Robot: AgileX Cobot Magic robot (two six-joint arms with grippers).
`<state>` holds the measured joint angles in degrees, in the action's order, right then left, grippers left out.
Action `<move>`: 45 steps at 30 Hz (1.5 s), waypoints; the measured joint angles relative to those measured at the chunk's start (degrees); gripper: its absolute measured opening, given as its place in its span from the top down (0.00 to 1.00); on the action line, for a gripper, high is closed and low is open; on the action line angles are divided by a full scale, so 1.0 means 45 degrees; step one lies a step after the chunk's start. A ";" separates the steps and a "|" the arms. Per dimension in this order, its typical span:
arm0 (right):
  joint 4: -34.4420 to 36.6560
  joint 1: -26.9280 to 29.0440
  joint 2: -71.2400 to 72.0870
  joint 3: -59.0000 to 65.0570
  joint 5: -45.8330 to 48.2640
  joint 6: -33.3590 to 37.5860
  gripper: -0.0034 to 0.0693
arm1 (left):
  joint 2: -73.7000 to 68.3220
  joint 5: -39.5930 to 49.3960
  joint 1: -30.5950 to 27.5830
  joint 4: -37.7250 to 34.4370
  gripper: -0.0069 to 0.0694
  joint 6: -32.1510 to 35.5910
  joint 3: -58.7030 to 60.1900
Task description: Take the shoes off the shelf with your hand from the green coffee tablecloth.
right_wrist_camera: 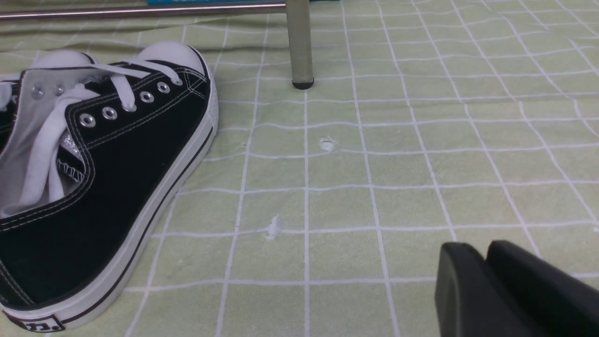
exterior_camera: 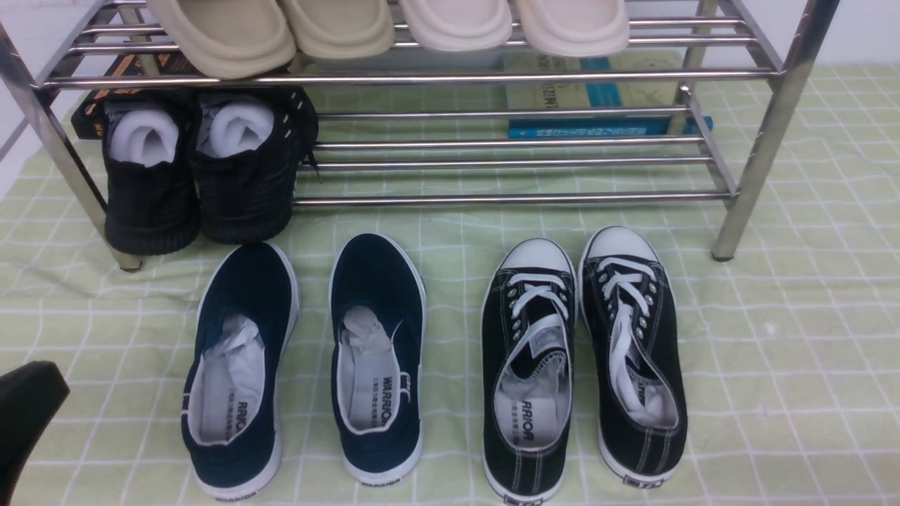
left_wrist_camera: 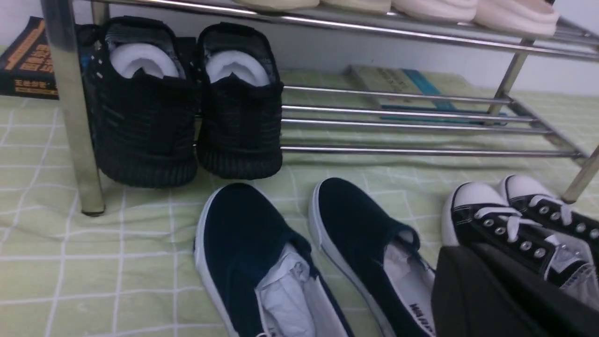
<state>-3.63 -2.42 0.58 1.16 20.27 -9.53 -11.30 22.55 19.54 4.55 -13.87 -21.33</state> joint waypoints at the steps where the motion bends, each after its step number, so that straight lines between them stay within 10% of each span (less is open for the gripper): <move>1: 0.0000 0.0000 0.0000 0.0000 0.0000 0.0000 0.82 | 0.0000 0.0052 0.0000 0.0180 0.90 0.0011 0.0000; 16: 0.0000 0.0000 0.0000 0.0000 0.0000 0.0000 0.81 | 0.0318 0.0904 -0.0089 0.0611 0.88 0.0036 0.1328; 32: 0.0000 0.0000 0.0000 0.0000 0.0013 0.0000 0.78 | 0.2654 -0.0869 -0.4383 0.0755 0.86 0.0104 0.5074; 45: 0.0000 0.0000 0.0000 0.0000 0.0013 0.0000 0.76 | 0.2654 -0.0453 -0.4105 0.0848 0.85 0.0122 0.5032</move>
<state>-3.63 -2.42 0.58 1.16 20.33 -9.53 0.65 20.52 1.07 8.37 -13.32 1.31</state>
